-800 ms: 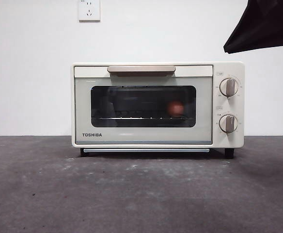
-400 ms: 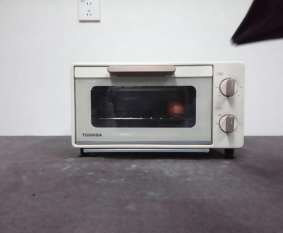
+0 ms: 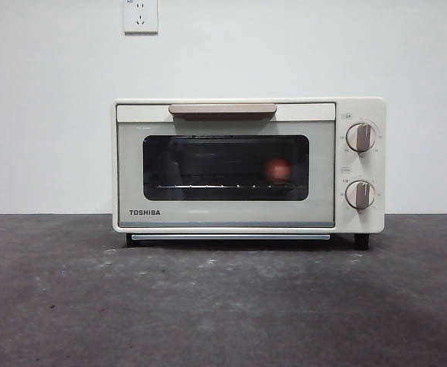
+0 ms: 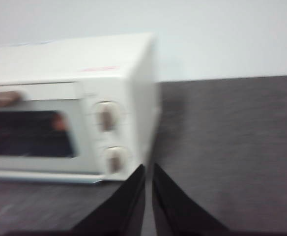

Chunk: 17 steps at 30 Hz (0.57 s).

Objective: Eggoven

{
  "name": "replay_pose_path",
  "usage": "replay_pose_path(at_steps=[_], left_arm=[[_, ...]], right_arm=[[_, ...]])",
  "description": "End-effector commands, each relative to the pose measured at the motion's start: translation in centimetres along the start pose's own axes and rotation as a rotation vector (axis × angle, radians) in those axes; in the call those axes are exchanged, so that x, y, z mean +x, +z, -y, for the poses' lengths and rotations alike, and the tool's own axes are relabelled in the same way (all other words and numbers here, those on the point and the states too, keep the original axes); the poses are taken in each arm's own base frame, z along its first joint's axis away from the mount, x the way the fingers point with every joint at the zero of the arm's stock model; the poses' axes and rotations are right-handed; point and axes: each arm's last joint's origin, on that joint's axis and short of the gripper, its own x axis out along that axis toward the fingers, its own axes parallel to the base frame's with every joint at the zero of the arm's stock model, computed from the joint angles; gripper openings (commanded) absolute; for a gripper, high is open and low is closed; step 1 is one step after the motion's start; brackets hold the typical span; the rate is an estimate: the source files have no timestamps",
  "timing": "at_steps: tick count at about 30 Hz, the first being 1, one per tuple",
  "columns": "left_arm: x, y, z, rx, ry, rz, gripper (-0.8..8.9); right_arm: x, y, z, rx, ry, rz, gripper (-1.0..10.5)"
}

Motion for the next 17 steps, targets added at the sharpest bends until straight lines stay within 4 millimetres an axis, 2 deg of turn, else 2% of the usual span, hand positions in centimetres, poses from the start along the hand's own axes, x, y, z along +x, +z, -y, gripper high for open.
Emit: replay_pose_path(at_steps=[1, 10, 13, 17], left_arm=[[0.3, -0.8, 0.0, -0.009, 0.002, -0.019, 0.08], [0.3, -0.8, 0.0, -0.009, 0.002, -0.019, 0.08], [0.3, -0.8, 0.0, -0.009, 0.002, -0.019, 0.08], [0.3, -0.8, 0.0, -0.009, 0.002, -0.019, 0.08]], right_arm=[[-0.5, -1.3, 0.7, -0.029, -0.039, 0.053, 0.1], [-0.7, -6.4, 1.6, -0.023, -0.066, 0.071, 0.1], [-0.7, -7.5, 1.8, -0.019, -0.067, 0.055, 0.1], [-0.9, -7.9, 1.8, -0.021, -0.074, 0.016, 0.1]])
